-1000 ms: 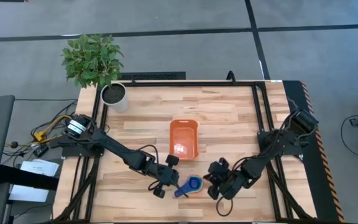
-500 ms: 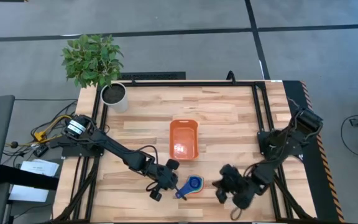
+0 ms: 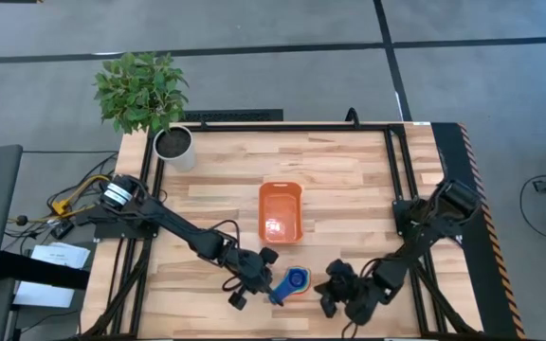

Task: Nest measuring cups in basket
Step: Put the stacked measuring cups into the orange bin

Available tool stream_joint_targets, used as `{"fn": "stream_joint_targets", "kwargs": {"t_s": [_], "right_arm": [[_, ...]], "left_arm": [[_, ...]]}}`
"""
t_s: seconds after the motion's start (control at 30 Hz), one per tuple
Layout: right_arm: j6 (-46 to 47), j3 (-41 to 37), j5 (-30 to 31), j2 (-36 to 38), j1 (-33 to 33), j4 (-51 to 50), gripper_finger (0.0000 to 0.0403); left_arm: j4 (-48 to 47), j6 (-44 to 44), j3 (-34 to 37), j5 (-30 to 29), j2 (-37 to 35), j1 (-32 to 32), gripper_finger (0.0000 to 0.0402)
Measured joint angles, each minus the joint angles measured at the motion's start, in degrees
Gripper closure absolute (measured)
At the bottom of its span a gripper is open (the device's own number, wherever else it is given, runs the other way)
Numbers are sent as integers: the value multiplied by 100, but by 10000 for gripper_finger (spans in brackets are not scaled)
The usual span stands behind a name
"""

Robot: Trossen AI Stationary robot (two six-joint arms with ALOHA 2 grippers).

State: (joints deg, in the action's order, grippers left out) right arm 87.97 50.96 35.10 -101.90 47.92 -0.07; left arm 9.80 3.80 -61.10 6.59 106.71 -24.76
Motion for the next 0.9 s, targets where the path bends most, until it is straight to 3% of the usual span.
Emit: {"fn": "stream_joint_targets", "kwargs": {"t_s": [0.17, 0.4, 0.9], "right_arm": [[-383, -3, -87, -58, -168, 277, 386], [-449, -2, -49, -47, -394, -93, 392], [-1213, -4, -112, -45, -890, -258, 382]], "left_arm": [[212, -143, -48, 158, 213, 12, 401], [219, -99, -302, 253, 441, 39, 401], [794, 109, -328, 164, 444, 220, 401]]}}
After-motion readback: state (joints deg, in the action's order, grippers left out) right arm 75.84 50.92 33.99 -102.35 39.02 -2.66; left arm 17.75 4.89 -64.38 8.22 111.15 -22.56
